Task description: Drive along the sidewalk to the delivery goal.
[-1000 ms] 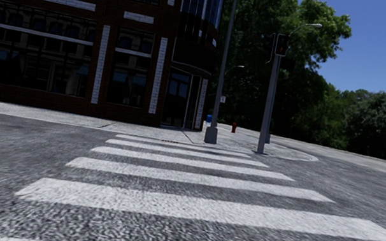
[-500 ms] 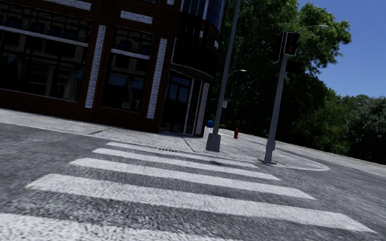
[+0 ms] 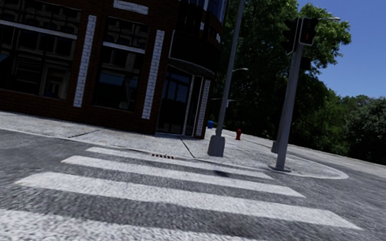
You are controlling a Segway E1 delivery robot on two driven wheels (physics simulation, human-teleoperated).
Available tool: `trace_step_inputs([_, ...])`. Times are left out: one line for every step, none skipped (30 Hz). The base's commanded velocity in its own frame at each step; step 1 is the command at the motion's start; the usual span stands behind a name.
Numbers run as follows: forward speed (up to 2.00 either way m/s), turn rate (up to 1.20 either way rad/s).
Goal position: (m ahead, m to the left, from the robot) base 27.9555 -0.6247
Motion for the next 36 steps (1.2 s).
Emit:
trace_step_inputs([2.0, 0.0])
trace_step_inputs([2.0, 0.0])
trace_step_inputs([2.0, 0.0])
trace_step_inputs([2.0, 0.0])
trace_step_inputs([2.0, 0.0])
trace_step_inputs([2.0, 0.0])
trace_step_inputs([2.0, 0.0])
trace_step_inputs([2.0, 0.0])
trace_step_inputs([2.0, 0.0])
trace_step_inputs([2.0, 0.0])
trace_step_inputs([2.0, 0.0])
trace_step_inputs([2.0, 0.0])
trace_step_inputs([2.0, 0.0])
trace_step_inputs([2.0, 0.0])
trace_step_inputs([2.0, 0.05])
trace_step_inputs([2.0, 0.1])
trace_step_inputs([2.0, 0.16])
trace_step_inputs([2.0, 0.16])
trace_step_inputs([2.0, 0.18])
trace_step_inputs([2.0, 0.18])
trace_step_inputs([2.0, 0.18])
trace_step_inputs([2.0, 0.19])
trace_step_inputs([2.0, 0.19])
trace_step_inputs([2.0, 0.19])
trace_step_inputs([2.0, 0.19])
trace_step_inputs([2.0, 0.2])
trace_step_inputs([2.0, 0.22])
trace_step_inputs([2.0, 0.23])
trace_step_inputs([2.0, 0.23])
trace_step_inputs([2.0, 0.26])
trace_step_inputs([2.0, 0.26])
trace_step_inputs([2.0, 0.27])
trace_step_inputs([2.0, 0.27])
trace_step_inputs([2.0, 0.27])
trace_step_inputs([2.0, 0.27])
trace_step_inputs([2.0, 0.27])
